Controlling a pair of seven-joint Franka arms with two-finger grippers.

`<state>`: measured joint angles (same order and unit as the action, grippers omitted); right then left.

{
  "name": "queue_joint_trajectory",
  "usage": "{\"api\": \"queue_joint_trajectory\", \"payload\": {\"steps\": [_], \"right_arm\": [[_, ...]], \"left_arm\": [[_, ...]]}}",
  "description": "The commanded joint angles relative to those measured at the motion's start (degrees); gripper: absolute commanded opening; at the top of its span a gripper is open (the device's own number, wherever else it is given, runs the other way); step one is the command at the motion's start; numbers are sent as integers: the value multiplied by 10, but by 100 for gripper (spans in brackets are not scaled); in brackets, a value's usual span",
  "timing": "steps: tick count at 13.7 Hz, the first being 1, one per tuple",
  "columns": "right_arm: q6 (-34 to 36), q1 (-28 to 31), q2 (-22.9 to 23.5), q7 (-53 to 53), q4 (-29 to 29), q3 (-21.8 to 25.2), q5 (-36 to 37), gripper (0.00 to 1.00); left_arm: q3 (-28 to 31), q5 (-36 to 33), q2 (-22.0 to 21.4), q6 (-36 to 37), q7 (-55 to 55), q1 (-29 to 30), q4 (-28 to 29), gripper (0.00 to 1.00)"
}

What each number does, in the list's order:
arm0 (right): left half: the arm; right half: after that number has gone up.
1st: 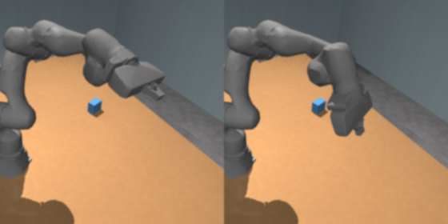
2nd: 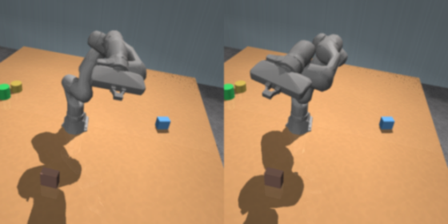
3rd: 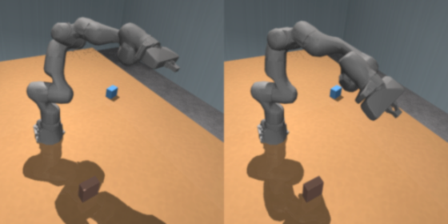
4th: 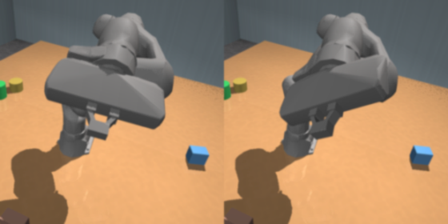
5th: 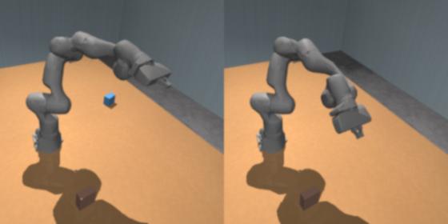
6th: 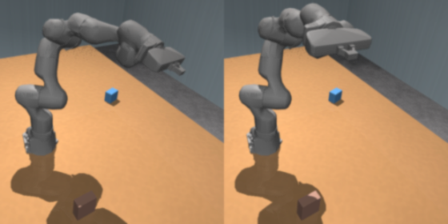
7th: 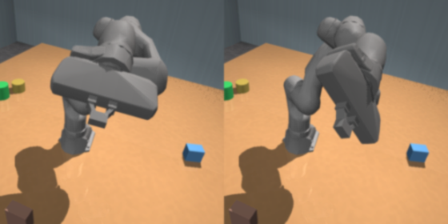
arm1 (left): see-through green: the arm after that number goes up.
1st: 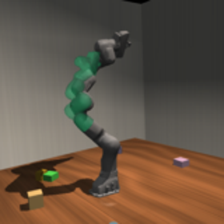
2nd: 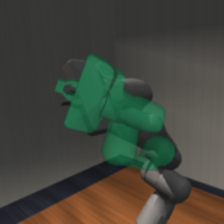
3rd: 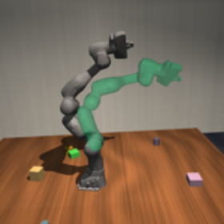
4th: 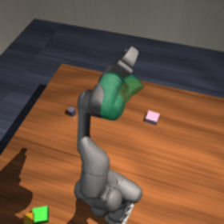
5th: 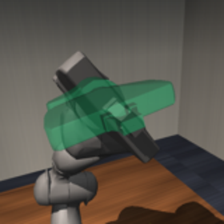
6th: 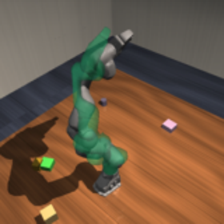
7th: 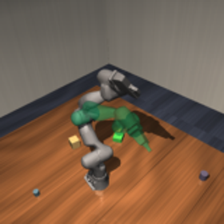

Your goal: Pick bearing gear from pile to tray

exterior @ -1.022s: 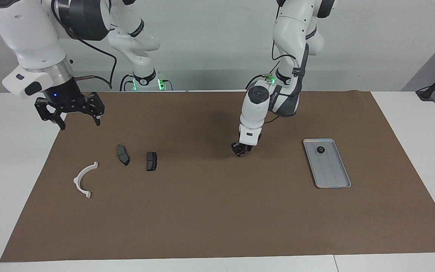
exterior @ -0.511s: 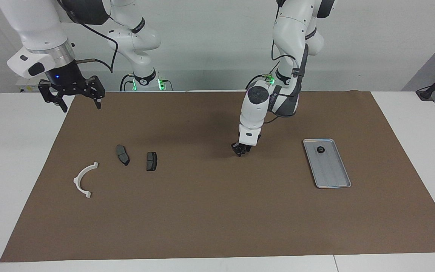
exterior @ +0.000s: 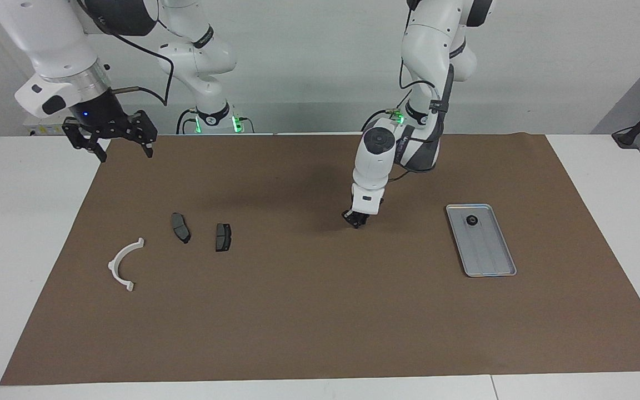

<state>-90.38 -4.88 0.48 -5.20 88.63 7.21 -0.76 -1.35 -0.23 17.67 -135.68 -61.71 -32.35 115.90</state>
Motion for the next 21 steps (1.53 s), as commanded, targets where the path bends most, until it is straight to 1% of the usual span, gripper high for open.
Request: {"api": "queue_joint_trajectory", "payload": {"steps": [1, 2, 3, 5, 6, 7, 9, 11, 14, 21], "right_arm": [[-1, 1, -7, 40, 5, -4, -12, 100], [-2, 1, -7, 37, 6, -4, -12, 100], [-3, 0, -7, 37, 6, -5, -13, 100], [-7, 0, -9, 26, 8, -5, -12, 100], [-8, 0, -9, 8, 8, -4, -12, 100], [-8, 1, -9, 5, 9, -4, -11, 100], [-9, 1, -8, 10, 8, -4, -12, 100], [-7, 1, -9, 8, 2, -5, -12, 100], [-1, 0, -13, 8, -4, -6, -12, 100], [3, 0, -13, 9, 1, -10, -12, 100]], "left_arm": [[6, -16, -60, 48, 44, 54, 1, 13], [6, -16, -77, 73, 101, 87, -1, 13], [6, -16, -81, 87, 153, 119, -2, 13], [6, -15, -83, 88, 268, 187, -2, 13], [5, -11, -81, 81, 340, 229, -2, 13], [5, -10, -79, 73, 398, 258, -4, 11], [6, -9, -72, 46, 462, 300, -6, 11], [6, -9, -48, 11, 483, 318, -5, 11], [6, -9, -21, -22, 495, 326, -1, 11], [7, -9, -19, -34, 514, 329, 20, 11]]}}
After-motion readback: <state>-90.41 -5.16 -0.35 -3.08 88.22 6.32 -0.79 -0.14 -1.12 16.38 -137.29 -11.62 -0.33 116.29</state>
